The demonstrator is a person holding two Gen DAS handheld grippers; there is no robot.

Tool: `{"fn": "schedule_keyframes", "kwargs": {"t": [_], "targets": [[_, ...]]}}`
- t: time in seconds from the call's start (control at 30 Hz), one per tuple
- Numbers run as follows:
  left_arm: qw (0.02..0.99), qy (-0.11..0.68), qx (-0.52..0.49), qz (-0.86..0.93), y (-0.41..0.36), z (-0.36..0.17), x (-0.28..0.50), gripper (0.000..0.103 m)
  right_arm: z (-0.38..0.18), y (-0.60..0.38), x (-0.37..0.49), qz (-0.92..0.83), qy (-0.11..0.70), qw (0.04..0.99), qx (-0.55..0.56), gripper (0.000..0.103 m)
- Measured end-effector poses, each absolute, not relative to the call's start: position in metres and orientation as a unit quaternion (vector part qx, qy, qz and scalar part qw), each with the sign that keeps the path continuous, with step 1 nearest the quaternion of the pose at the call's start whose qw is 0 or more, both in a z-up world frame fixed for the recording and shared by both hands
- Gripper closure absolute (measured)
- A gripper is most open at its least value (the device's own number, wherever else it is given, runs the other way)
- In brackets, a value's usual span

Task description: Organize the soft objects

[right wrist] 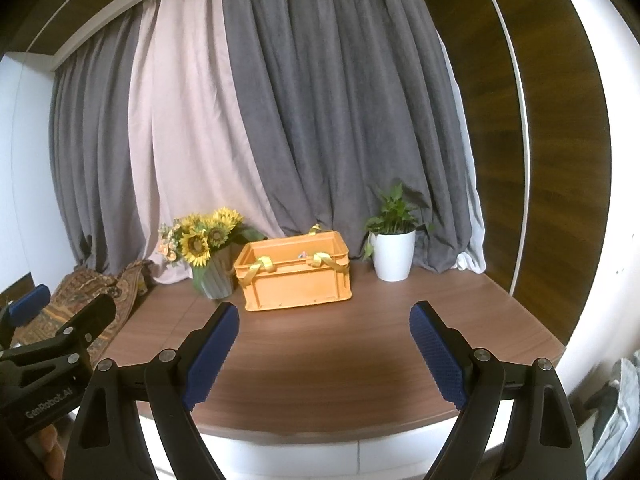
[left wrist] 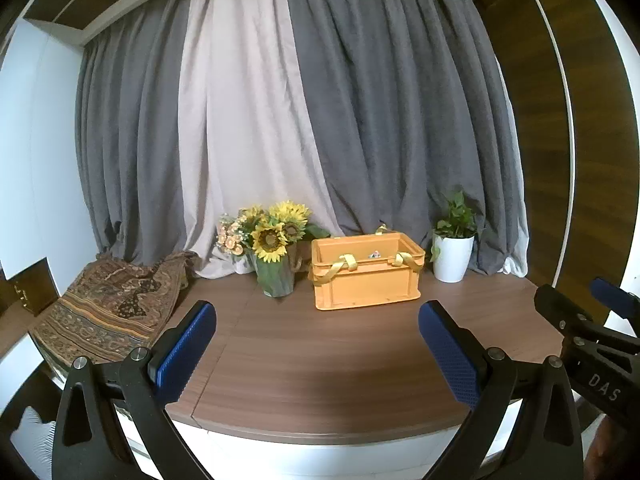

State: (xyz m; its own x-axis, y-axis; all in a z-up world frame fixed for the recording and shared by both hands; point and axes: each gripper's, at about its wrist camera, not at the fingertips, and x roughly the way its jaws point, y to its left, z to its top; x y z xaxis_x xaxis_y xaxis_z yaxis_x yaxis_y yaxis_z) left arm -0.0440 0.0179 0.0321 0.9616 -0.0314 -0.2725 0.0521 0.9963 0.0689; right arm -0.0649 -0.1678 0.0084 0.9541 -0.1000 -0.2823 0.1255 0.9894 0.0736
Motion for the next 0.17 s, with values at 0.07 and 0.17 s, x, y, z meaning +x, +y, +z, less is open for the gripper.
{"fn": "schedule_keyframes", "kwargs": {"t": [0.07,0.17], "targets": [[0.989,0.139,0.038,-0.02,0.0171,0.031,-0.0422,0.0,0.0077,-0.1678,-0.0648,-0.057,0.141,0.987,0.045,0.015],[0.989,0.142,0.037,-0.019,0.0173,0.0303,-0.0397,0.0,0.0075,-0.1675,-0.0646,-0.057,0.141,0.987,0.046,0.015]]}}
